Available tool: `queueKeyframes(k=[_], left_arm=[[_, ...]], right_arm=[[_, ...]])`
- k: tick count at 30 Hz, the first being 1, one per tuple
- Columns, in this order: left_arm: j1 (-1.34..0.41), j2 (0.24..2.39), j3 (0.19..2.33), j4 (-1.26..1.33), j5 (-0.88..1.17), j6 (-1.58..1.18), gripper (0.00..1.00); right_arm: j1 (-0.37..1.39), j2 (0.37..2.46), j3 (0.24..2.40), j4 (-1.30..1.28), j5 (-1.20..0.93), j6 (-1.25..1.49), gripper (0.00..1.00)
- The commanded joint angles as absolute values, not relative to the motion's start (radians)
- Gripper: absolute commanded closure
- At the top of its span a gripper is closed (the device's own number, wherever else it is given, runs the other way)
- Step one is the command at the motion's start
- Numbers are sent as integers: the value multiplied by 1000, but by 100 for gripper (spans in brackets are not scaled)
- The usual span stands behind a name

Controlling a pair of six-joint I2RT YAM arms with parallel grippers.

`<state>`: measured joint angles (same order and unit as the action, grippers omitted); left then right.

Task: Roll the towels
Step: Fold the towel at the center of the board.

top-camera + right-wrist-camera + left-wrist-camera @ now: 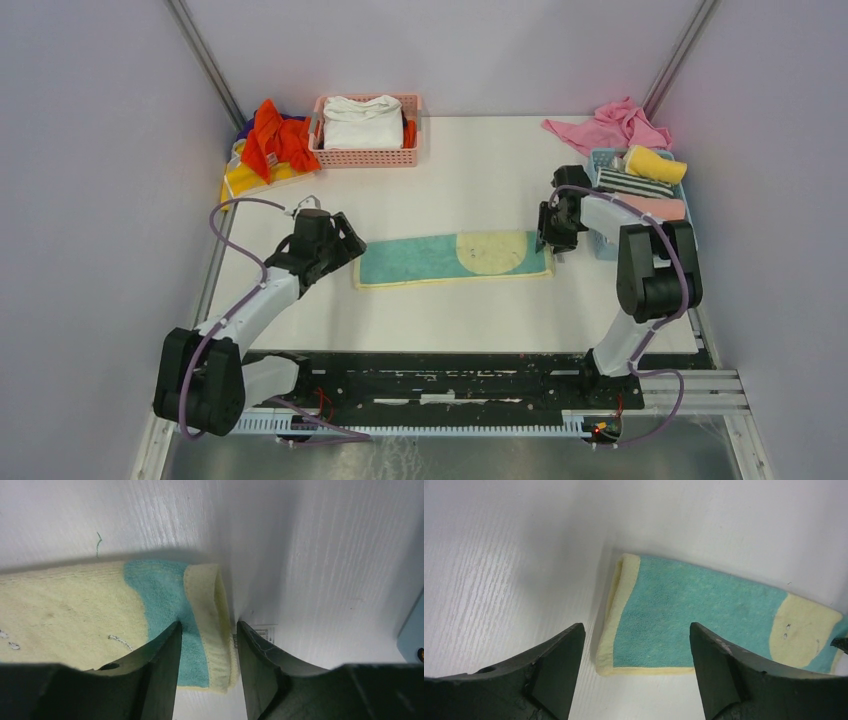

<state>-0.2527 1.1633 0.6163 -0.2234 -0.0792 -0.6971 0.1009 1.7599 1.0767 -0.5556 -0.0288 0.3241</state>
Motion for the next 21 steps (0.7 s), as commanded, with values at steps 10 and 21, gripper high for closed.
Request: queueKeyframes(k=[10, 21], left_arm=[[-249, 1202, 604, -188, -88, -678, 17], [-261, 1303, 615, -100, 67, -696, 21]], right_arm=[[113, 1841, 1138, -621, 35, 286, 78], [161, 1725, 1300, -774, 405, 241, 99]])
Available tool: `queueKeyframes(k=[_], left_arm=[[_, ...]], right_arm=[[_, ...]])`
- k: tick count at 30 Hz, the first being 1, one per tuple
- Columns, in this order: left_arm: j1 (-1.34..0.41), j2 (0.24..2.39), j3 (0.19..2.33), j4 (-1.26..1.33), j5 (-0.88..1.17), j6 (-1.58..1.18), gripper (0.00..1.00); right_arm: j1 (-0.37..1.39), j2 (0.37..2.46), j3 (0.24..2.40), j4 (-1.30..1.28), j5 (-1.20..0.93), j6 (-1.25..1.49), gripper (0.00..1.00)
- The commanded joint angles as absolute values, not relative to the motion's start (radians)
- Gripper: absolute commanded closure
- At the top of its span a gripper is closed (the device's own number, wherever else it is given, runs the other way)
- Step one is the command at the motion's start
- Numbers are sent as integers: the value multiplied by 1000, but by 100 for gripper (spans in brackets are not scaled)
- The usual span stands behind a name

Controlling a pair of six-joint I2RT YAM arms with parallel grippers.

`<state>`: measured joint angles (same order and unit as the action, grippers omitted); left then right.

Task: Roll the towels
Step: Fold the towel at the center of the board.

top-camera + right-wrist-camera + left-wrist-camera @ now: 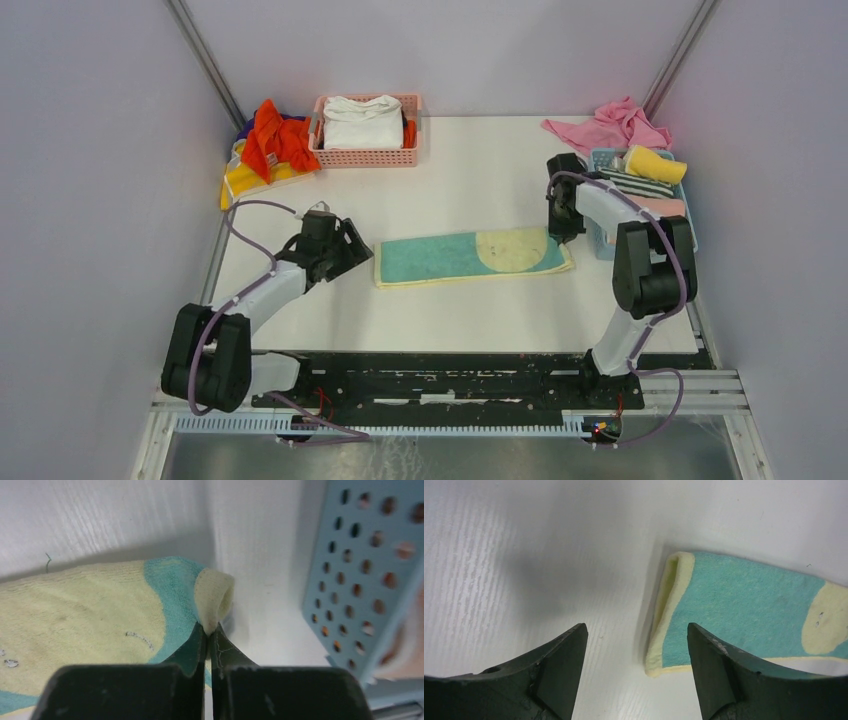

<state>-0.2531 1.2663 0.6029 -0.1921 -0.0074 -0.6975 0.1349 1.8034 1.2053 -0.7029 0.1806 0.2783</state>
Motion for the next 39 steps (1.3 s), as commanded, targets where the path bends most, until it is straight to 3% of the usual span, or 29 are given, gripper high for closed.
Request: queueKeyframes(k=[1, 6, 12, 20, 27, 39], left_arm=[[-267, 1318, 616, -85, 93, -700, 22], [-319, 1424, 655, -35, 188, -720, 26], [-363, 1499, 678, 20, 209, -750, 32], [-379, 1555, 646, 64, 229, -768, 57], [-392, 1552, 613, 103, 234, -785, 68], [-404, 1544, 572, 142, 236, -801, 74]], right_arm=[[168, 1719, 1314, -784, 430, 232, 99], [241, 1703, 1402, -853, 435, 178, 100], [334, 1674, 1454, -895, 177, 207, 99], [490, 1726, 1512, -862, -85, 318, 99], [639, 1844, 1641, -868, -98, 413, 99], [776, 1966, 1746, -795, -12, 591, 97]])
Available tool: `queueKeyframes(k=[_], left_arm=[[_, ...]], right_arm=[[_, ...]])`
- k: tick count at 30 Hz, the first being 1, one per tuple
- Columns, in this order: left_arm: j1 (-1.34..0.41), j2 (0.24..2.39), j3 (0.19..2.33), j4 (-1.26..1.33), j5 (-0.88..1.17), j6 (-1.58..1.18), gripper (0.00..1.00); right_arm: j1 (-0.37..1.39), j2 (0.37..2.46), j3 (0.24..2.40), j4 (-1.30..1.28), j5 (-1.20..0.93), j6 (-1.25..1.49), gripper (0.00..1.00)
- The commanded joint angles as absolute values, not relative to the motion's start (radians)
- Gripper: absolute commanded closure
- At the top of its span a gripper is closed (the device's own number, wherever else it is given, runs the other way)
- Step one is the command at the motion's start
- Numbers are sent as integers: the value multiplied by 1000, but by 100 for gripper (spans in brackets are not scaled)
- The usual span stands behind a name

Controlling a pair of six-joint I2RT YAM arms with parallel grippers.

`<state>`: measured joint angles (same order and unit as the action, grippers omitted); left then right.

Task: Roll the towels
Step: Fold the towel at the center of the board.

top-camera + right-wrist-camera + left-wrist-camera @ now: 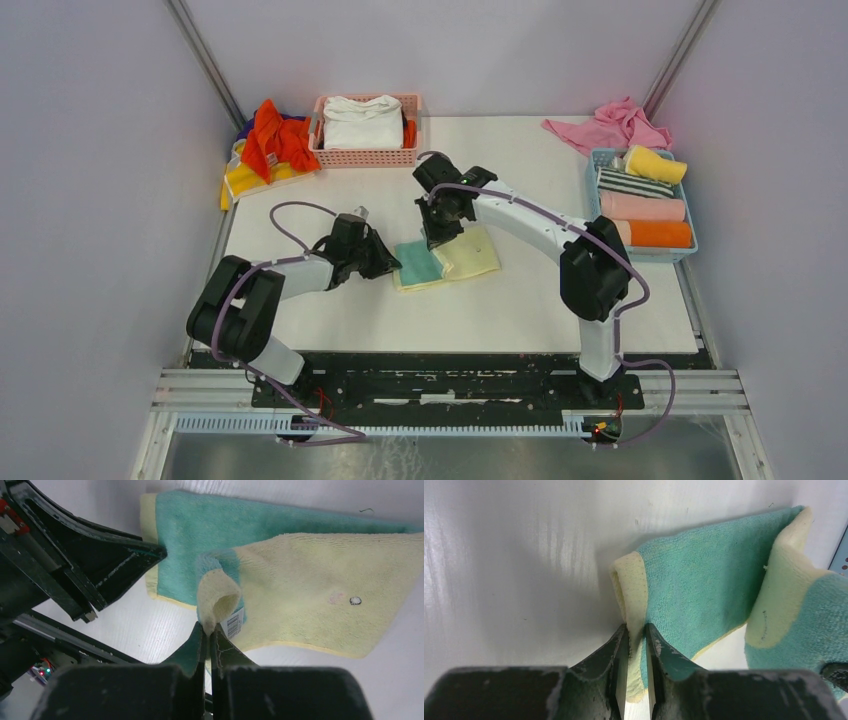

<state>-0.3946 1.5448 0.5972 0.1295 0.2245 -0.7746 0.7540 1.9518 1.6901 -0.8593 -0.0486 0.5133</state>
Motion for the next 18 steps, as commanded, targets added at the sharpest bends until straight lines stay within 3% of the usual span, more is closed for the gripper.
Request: queueKeyframes(k=[1, 9, 18], left_arm=[[-405, 1544, 570, 145, 236, -801, 74], [-410, 1537, 557, 149, 233, -804, 75], [-411, 1529, 544, 144, 224, -803, 75]], right_arm=[[782, 1976, 1752, -789, -10, 601, 96], [803, 2057, 1778, -740, 2, 646, 96], [804, 2127, 1782, -677, -24, 676, 86]])
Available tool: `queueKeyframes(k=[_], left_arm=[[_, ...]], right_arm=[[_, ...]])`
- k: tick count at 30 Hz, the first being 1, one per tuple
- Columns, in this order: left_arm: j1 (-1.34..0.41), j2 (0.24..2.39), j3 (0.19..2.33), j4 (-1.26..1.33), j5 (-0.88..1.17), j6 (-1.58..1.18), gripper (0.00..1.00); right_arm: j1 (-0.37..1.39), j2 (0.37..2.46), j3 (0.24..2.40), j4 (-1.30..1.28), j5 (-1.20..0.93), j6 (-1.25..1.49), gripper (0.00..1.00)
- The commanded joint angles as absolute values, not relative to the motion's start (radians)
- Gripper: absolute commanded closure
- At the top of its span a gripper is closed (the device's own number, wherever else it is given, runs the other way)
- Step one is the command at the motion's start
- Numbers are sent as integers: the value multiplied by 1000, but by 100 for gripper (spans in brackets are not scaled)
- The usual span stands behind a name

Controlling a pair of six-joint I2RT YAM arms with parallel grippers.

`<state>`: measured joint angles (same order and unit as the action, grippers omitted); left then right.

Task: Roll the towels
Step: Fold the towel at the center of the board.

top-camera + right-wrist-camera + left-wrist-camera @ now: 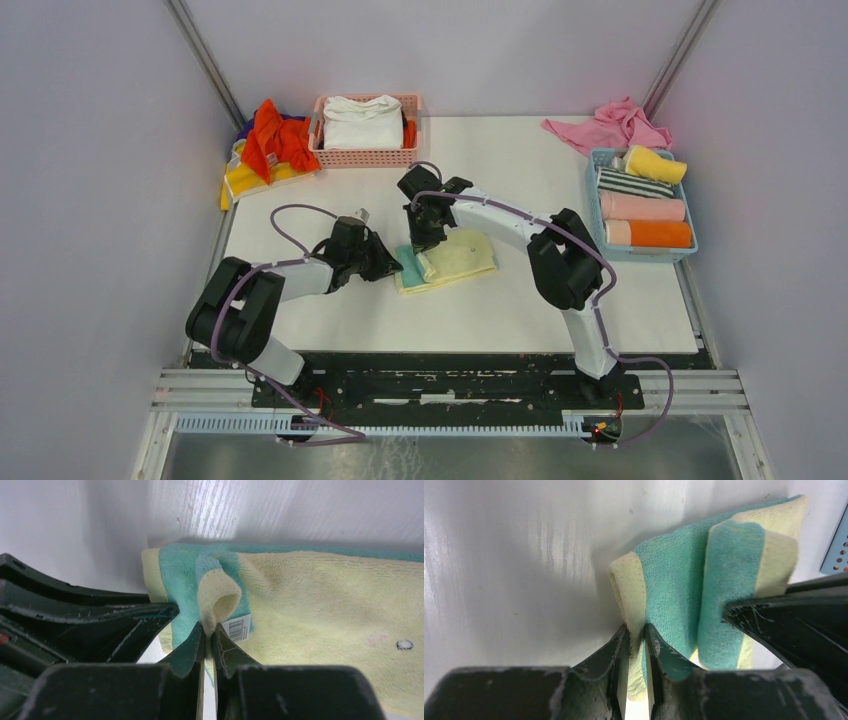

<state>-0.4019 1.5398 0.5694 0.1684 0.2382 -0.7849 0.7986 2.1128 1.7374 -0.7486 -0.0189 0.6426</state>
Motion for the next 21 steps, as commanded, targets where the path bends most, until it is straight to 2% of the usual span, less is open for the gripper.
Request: queueKeyframes(k=[1, 9, 21], left_arm=[[-411, 1529, 543, 144, 224, -804, 75], [-417, 1527, 538, 144, 217, -805, 75], [-424, 1522, 549, 127, 198, -799, 75]], right_arm=[[804, 2133, 1786, -674, -29, 678, 86], [805, 2127, 1802, -679, -70, 686, 88], [836, 2051, 1766, -734, -6, 651, 88]])
